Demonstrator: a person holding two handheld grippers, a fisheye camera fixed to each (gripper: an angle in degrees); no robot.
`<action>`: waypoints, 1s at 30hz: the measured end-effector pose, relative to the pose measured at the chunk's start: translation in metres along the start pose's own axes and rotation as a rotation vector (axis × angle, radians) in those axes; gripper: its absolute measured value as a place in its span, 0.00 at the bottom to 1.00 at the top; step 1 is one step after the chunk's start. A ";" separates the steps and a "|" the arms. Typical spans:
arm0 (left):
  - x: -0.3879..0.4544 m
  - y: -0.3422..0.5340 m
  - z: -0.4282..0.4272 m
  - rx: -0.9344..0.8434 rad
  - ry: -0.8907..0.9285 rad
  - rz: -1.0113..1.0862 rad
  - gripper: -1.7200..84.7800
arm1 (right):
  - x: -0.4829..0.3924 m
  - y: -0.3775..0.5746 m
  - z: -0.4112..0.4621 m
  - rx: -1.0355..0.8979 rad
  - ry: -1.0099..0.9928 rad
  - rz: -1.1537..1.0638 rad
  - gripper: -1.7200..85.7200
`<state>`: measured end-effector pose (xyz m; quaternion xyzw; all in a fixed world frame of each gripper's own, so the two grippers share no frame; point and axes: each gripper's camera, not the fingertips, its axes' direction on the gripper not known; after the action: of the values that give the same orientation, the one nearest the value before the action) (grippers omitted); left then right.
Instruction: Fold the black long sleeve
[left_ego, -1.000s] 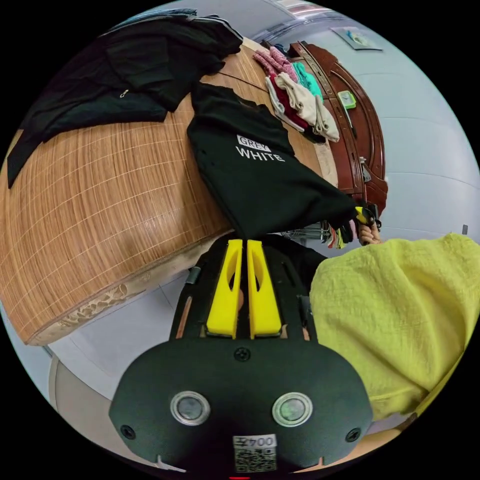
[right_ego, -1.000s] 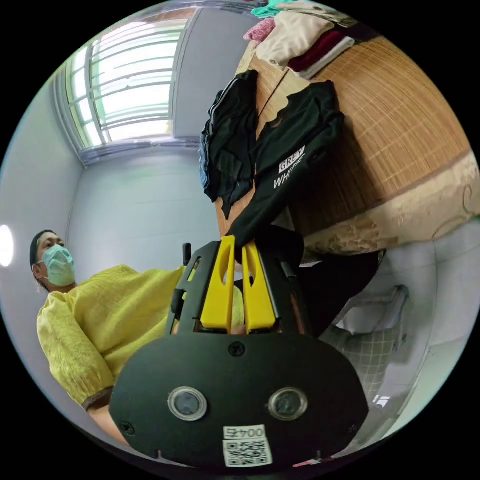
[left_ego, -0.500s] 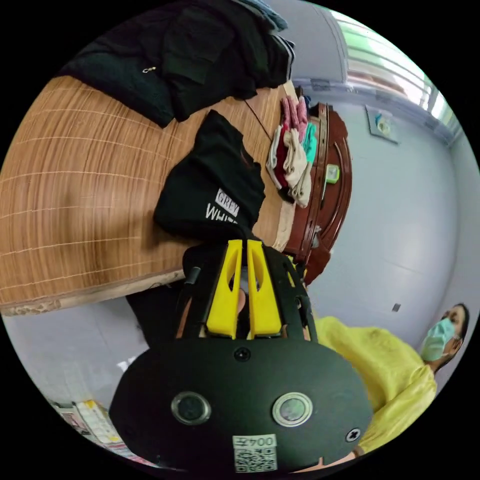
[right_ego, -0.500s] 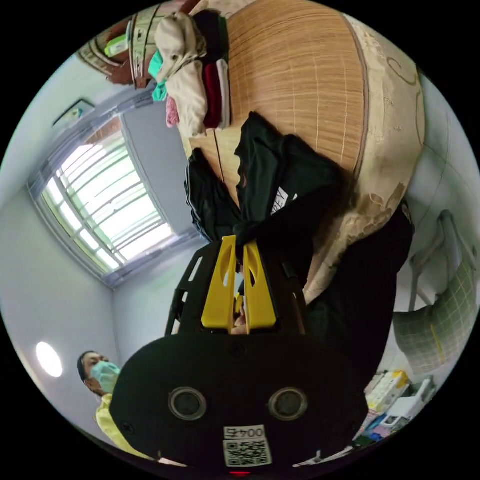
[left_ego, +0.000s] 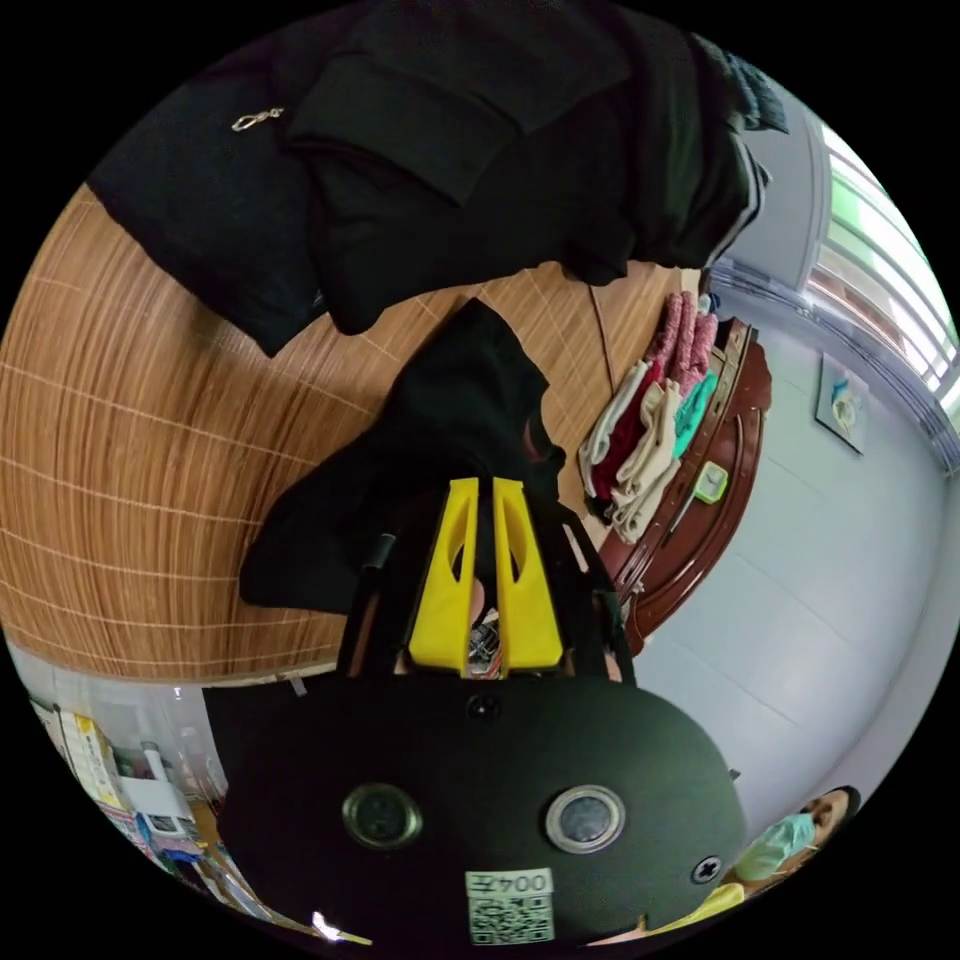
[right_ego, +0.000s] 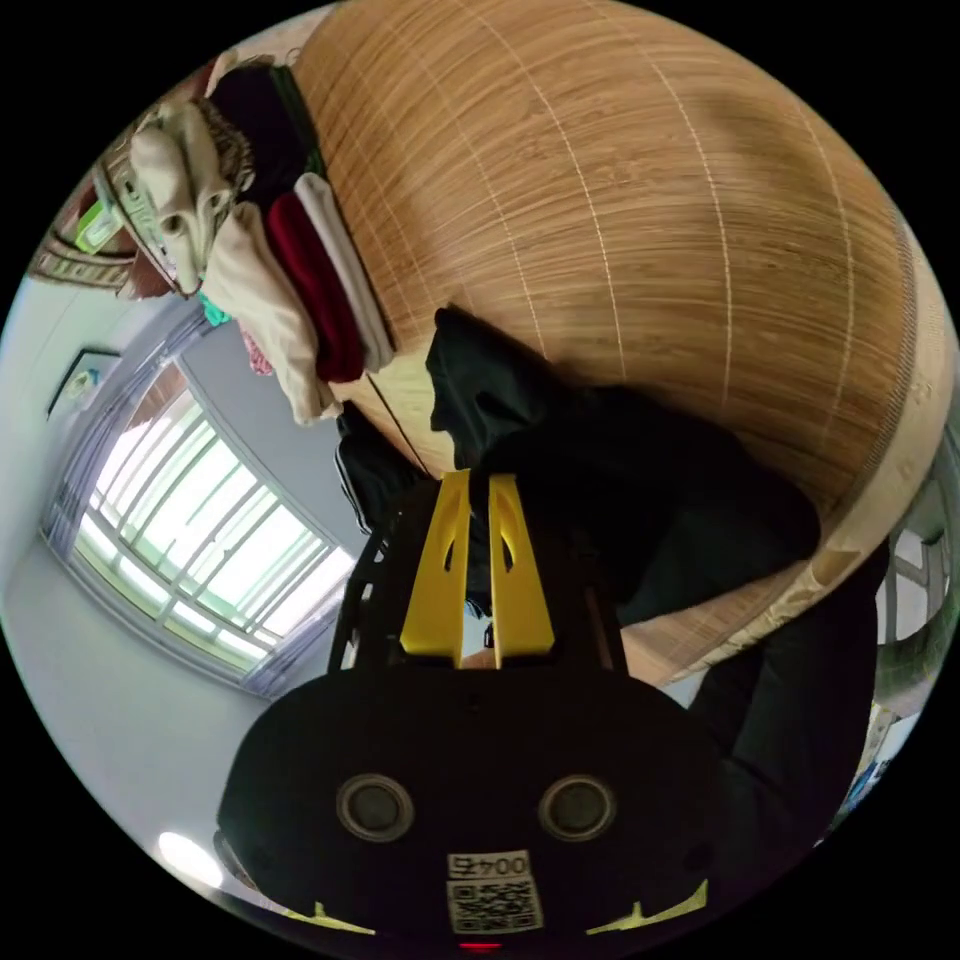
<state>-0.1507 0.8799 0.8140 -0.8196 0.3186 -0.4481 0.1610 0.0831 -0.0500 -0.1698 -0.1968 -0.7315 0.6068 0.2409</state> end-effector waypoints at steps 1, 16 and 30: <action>0.000 -0.007 0.005 0.014 0.014 -0.019 0.06 | 0.003 -0.011 0.009 0.016 -0.029 0.017 0.09; 0.021 0.024 -0.046 0.127 0.139 -0.014 0.11 | -0.013 0.020 0.021 0.222 0.160 -0.256 0.11; 0.122 0.148 0.036 -0.171 -0.580 0.591 0.03 | 0.068 0.182 0.232 -0.088 1.094 -0.789 0.01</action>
<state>-0.1281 0.6879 0.7901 -0.7955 0.5176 -0.1054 0.2970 -0.1096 -0.1603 -0.3754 -0.2035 -0.5454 0.2560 0.7717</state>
